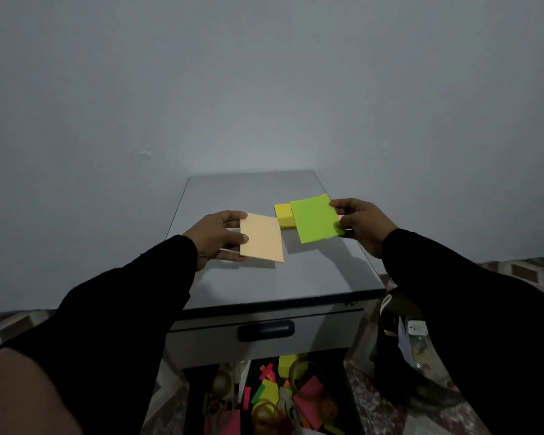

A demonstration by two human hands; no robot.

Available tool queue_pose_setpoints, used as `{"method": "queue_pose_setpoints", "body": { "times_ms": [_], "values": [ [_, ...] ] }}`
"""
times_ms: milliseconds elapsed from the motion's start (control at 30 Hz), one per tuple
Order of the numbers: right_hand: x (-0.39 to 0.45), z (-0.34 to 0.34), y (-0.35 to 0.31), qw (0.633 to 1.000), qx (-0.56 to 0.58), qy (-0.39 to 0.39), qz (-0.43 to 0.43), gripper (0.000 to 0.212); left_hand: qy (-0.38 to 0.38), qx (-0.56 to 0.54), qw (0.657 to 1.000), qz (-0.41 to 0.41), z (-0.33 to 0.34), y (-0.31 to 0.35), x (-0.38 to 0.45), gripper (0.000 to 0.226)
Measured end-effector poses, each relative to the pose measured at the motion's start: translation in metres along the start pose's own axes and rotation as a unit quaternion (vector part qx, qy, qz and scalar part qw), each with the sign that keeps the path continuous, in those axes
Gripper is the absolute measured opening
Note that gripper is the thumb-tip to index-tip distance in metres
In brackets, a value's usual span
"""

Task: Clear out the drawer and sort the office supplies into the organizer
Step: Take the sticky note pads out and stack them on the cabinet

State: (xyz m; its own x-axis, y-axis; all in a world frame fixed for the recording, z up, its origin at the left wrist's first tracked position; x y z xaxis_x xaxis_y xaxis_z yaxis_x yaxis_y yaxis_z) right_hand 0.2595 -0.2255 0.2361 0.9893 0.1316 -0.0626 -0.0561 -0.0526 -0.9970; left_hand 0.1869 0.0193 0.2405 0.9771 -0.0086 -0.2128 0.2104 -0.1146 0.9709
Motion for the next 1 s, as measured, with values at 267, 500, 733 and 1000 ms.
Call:
{"method": "queue_pose_setpoints", "body": {
  "times_ms": [267, 500, 733, 1000],
  "values": [
    [0.074, -0.014, 0.003, 0.996, -0.052, 0.074, 0.004, 0.049, 0.024, 0.0, 1.0, 0.014, -0.008, 0.005, 0.049, 0.052],
    [0.11, -0.029, 0.014, 0.992, -0.076, 0.099, 0.014, 0.05, 0.032, 0.011, 0.999, 0.017, -0.012, 0.008, 0.076, 0.051],
    [0.128, -0.038, 0.035, 0.988, -0.12, 0.091, 0.038, 0.05, 0.028, 0.01, 0.999, 0.015, -0.011, 0.008, 0.094, 0.052],
    [0.137, -0.043, 0.038, 0.963, -0.252, 0.091, 0.011, 0.043, 0.022, 0.012, 0.999, 0.031, 0.004, 0.02, 0.111, 0.049]
  ]
}}
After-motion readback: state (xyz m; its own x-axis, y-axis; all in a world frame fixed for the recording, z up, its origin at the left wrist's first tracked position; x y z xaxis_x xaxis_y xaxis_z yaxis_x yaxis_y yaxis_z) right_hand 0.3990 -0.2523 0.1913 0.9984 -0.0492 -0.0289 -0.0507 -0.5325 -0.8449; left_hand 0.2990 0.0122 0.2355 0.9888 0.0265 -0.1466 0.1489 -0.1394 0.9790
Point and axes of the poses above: each hand's wrist, its own x-axis towards the middle knuckle, its own z-axis out of the palm, y = z × x, the point moved 8 cm from there along x, towards the middle knuckle, and after that the axes turned 1 degree about -z, right-handed, at the moved point
